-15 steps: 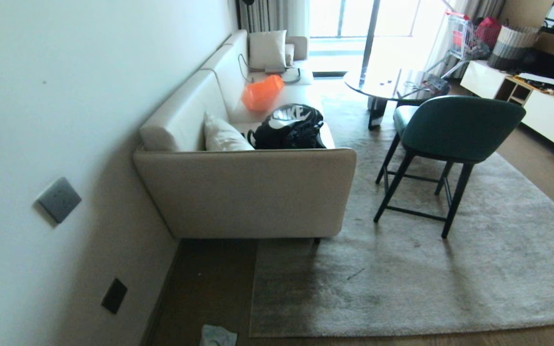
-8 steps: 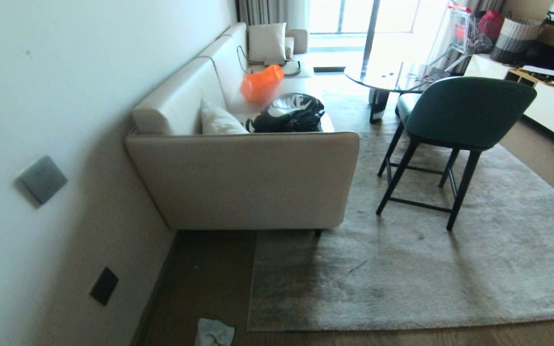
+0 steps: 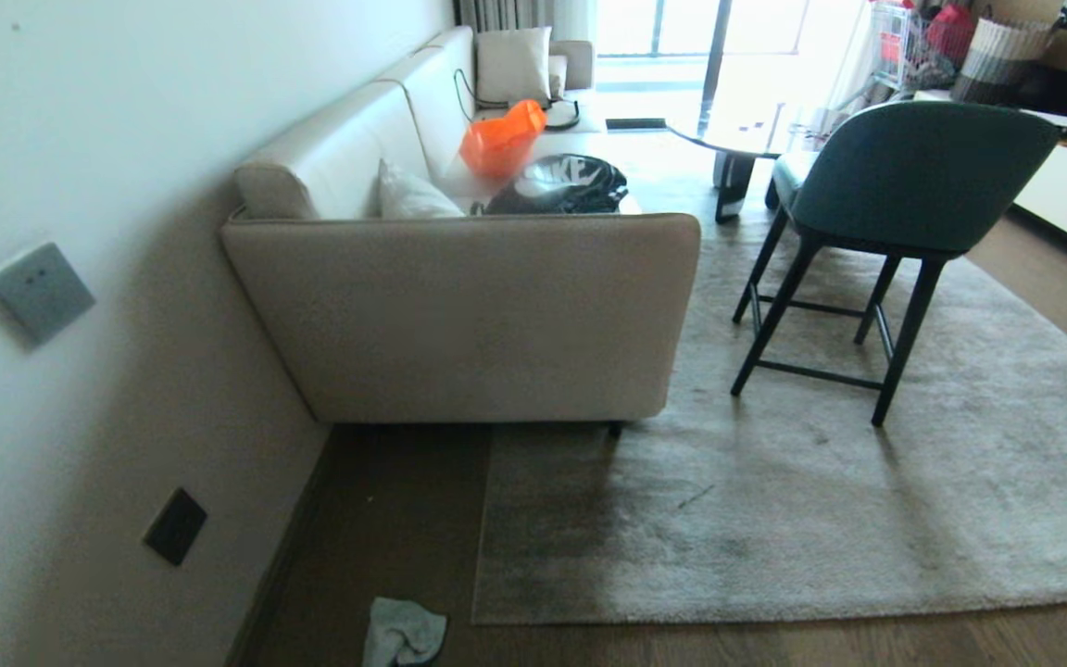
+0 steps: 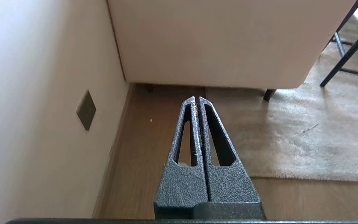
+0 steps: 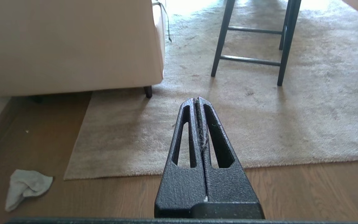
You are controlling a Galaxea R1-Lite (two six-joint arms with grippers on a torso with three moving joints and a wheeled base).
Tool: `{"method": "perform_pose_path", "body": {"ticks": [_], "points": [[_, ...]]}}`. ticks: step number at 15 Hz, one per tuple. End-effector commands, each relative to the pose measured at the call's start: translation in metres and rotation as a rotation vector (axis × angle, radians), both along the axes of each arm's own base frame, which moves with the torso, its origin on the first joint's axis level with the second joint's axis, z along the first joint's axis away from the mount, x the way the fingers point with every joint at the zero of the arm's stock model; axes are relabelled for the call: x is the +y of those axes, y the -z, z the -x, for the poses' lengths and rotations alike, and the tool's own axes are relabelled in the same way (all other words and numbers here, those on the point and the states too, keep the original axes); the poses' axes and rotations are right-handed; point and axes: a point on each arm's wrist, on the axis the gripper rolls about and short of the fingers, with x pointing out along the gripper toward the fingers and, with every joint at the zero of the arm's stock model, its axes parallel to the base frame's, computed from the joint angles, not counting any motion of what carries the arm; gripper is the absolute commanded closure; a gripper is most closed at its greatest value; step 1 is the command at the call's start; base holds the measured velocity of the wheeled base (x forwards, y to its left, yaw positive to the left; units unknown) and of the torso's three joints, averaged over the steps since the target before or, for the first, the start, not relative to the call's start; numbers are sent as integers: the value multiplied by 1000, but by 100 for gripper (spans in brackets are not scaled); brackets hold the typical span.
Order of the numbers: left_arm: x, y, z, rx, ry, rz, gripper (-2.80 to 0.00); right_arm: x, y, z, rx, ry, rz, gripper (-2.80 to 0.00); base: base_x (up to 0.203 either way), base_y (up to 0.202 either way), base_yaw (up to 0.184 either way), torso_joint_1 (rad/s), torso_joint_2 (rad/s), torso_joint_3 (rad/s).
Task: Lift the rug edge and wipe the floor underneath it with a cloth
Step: Pick up the rag
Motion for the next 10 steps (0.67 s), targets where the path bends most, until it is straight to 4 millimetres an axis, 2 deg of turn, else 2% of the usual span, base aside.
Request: {"method": "perform_pose_path", "body": {"ticks": [1,3,10], "points": [[0,0,0,0,0,1,0,0,0,0,0,0,-1,0,0,0,0,29,416,446],[0,0,0,1,0,1,0,0,0,0,0,0,0,0,0,0,0,5,175,207],[0,0,0,1,0,1,0,0,0,0,2,0,2,0,0,0,0,5,10,12]]}}
